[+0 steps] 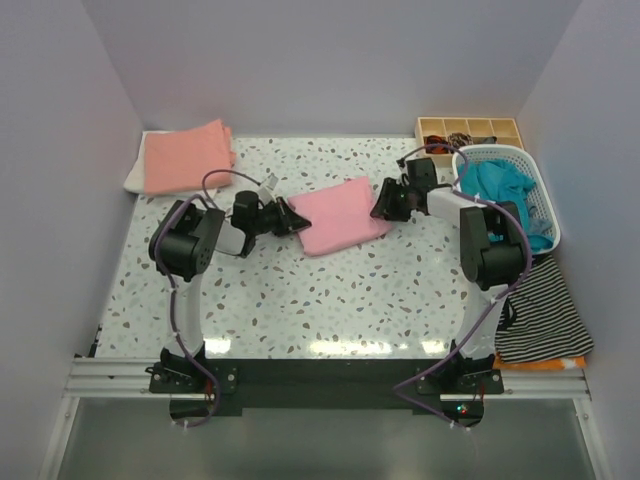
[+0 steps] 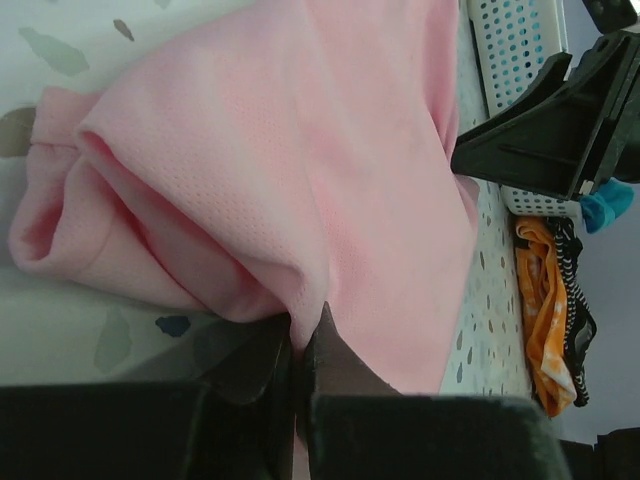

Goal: Fold and stack the t-shirts
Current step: Put the neatly folded tshirt into the corner of the board with the left arm

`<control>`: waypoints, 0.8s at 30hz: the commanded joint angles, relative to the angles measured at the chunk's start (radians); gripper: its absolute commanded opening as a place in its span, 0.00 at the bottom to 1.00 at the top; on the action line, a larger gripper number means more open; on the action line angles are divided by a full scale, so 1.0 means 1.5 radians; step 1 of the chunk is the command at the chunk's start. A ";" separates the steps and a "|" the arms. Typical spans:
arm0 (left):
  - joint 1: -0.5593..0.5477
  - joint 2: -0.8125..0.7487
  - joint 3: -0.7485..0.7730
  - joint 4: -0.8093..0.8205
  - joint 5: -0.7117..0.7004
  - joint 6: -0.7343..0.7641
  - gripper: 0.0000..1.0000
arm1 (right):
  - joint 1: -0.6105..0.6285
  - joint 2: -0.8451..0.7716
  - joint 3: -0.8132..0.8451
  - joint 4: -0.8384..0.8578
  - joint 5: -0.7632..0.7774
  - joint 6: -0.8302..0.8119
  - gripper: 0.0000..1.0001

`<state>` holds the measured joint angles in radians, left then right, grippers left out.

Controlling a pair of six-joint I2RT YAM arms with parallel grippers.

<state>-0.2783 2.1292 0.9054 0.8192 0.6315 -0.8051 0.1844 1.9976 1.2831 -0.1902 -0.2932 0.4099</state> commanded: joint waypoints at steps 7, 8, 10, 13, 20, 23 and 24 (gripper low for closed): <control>-0.004 0.018 0.112 -0.022 0.026 0.005 0.00 | 0.028 0.024 -0.013 -0.042 -0.113 -0.027 0.49; -0.003 0.013 0.133 -0.054 0.026 0.028 0.00 | 0.028 -0.005 -0.030 -0.035 -0.096 -0.024 0.49; 0.001 -0.014 0.162 -0.112 0.007 0.073 0.00 | 0.029 -0.030 -0.037 -0.032 -0.069 -0.029 0.49; 0.003 -0.056 0.256 -0.300 -0.062 0.213 0.00 | 0.029 -0.075 -0.054 -0.026 -0.037 -0.032 0.49; 0.040 -0.071 0.544 -0.681 -0.216 0.488 0.00 | 0.029 -0.088 -0.059 -0.028 -0.023 -0.036 0.49; 0.083 -0.034 0.665 -0.767 -0.251 0.534 0.00 | 0.028 -0.081 -0.058 -0.026 -0.034 -0.035 0.49; 0.108 -0.019 0.703 -0.791 -0.261 0.557 0.00 | 0.028 -0.079 -0.058 -0.025 -0.036 -0.033 0.50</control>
<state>-0.2287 2.0930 1.7573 -0.1143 0.3668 -0.1837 0.2272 1.9011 1.1995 -0.2279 -0.3523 0.3733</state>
